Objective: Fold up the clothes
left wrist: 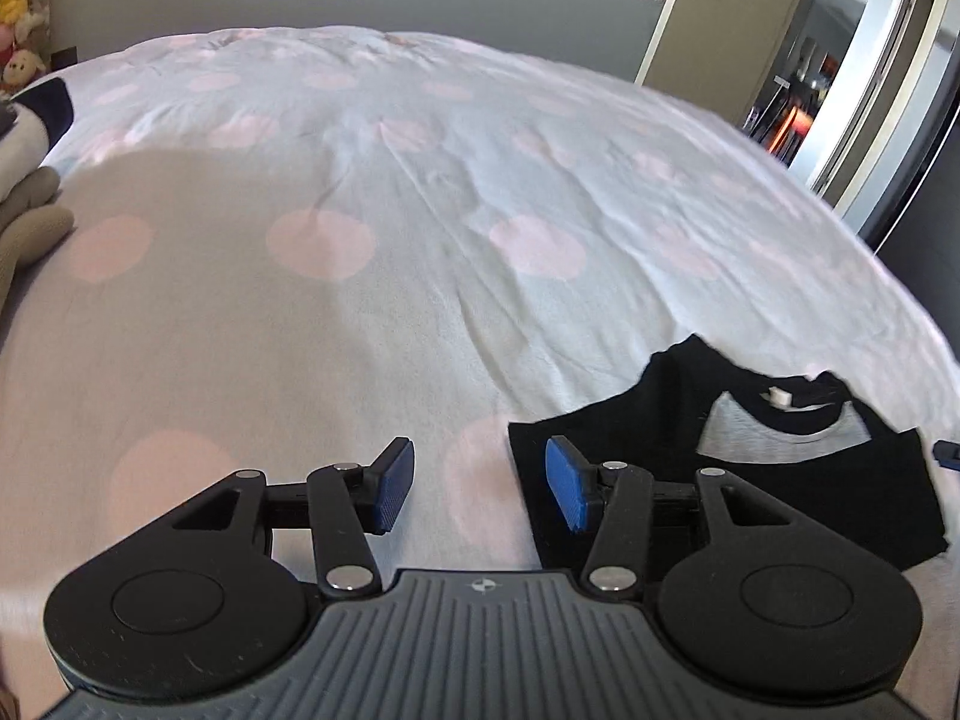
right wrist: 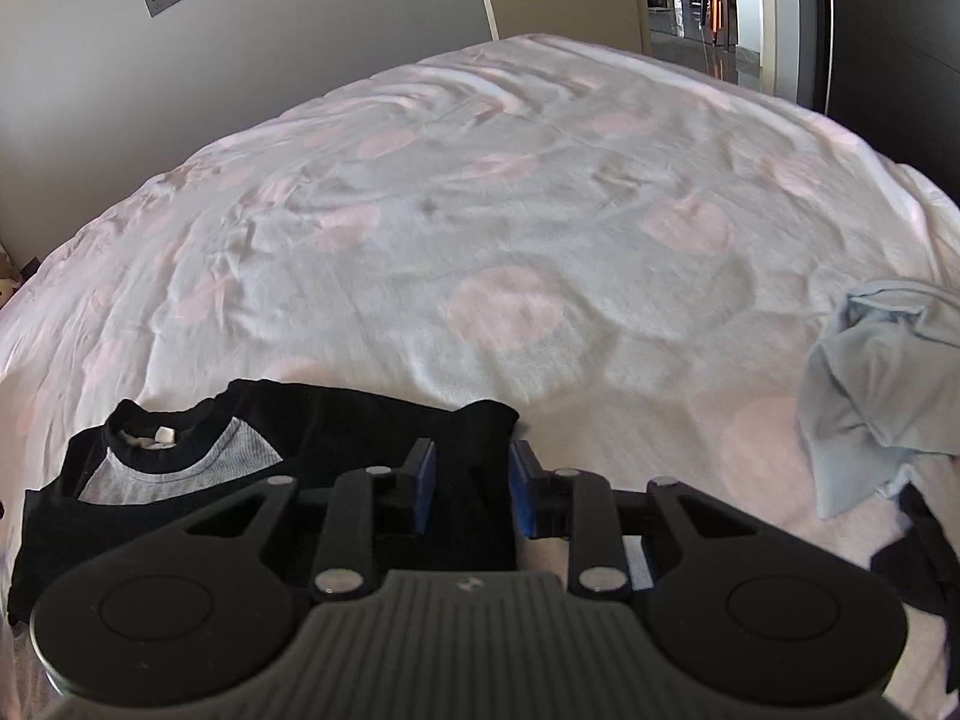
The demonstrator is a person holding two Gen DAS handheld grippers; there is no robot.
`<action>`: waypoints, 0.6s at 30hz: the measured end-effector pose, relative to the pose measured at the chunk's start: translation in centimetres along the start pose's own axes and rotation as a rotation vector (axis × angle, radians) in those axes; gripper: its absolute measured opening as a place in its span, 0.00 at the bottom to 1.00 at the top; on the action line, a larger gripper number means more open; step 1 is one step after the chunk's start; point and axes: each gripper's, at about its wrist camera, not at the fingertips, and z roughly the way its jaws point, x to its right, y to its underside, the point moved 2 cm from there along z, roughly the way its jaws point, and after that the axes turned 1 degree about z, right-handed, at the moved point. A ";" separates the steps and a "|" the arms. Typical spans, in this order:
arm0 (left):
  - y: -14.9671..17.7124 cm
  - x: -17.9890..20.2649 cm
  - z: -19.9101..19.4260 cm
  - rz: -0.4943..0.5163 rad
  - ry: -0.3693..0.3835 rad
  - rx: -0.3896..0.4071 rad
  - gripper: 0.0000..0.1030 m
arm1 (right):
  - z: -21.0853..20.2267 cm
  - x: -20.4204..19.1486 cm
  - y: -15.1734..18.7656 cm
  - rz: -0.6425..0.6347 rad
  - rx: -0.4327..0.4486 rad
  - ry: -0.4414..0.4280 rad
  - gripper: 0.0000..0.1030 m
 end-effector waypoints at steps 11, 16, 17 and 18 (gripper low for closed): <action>0.2 1.1 2.0 0.098 -0.177 -0.001 0.00 | 1.2 1.2 1.2 -0.022 0.019 0.066 0.04; -0.2 -0.1 2.1 0.055 -0.133 -0.005 0.00 | 1.5 2.6 1.3 0.046 -0.006 0.078 0.05; -0.5 -0.3 2.0 0.032 -0.116 -0.006 0.00 | 1.3 2.8 1.2 0.057 0.002 0.073 0.06; -0.7 -0.6 2.0 0.010 -0.089 -0.010 0.00 | 1.2 2.8 1.0 0.062 0.010 0.074 0.08</action>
